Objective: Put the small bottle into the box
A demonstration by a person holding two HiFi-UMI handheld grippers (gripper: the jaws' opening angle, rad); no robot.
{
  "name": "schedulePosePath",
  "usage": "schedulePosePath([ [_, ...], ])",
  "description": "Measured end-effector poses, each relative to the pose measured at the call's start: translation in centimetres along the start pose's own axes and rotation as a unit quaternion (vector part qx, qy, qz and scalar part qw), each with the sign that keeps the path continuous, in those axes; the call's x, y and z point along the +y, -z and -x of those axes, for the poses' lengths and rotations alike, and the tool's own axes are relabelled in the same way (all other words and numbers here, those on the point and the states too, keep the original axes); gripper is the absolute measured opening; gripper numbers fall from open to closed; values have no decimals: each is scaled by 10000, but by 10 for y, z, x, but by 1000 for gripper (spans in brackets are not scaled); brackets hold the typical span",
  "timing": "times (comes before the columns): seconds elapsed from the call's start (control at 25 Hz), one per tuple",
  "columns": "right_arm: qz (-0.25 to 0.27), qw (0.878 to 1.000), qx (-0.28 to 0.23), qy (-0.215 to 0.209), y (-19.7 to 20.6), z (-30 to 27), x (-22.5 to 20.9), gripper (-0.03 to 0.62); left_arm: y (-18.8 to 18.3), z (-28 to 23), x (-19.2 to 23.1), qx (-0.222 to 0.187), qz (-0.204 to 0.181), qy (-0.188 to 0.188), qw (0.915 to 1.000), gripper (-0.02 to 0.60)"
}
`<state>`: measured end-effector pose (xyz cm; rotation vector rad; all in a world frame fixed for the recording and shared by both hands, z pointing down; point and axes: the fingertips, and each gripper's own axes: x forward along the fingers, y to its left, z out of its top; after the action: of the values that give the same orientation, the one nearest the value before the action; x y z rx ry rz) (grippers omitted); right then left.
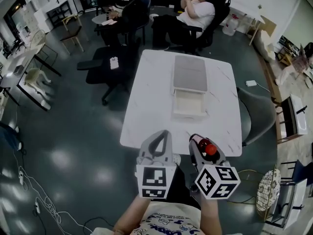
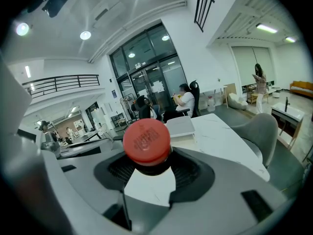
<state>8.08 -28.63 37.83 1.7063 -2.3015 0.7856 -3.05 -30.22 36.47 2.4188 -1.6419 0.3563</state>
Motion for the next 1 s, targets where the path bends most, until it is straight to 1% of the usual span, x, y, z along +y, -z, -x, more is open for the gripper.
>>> schedulePosePath([
  [0.28, 68, 9998, 86, -168, -27, -47, -17, 230, -14, -47, 13, 38, 7, -174, 9998, 20],
  [0.52, 85, 9994, 195, -278, -49, -91, -37, 230, -26, -96, 20, 78, -2, -230, 9997, 20],
  [0.76, 98, 9986, 389, -350, -59, -130, -59, 229, -23, -140, 23, 242, 18, -238, 9994, 20],
  [1.0, 71, 9968, 683, -399, -58, -164, -73, 230, -15, -171, 28, 467, 126, -263, 9985, 20],
])
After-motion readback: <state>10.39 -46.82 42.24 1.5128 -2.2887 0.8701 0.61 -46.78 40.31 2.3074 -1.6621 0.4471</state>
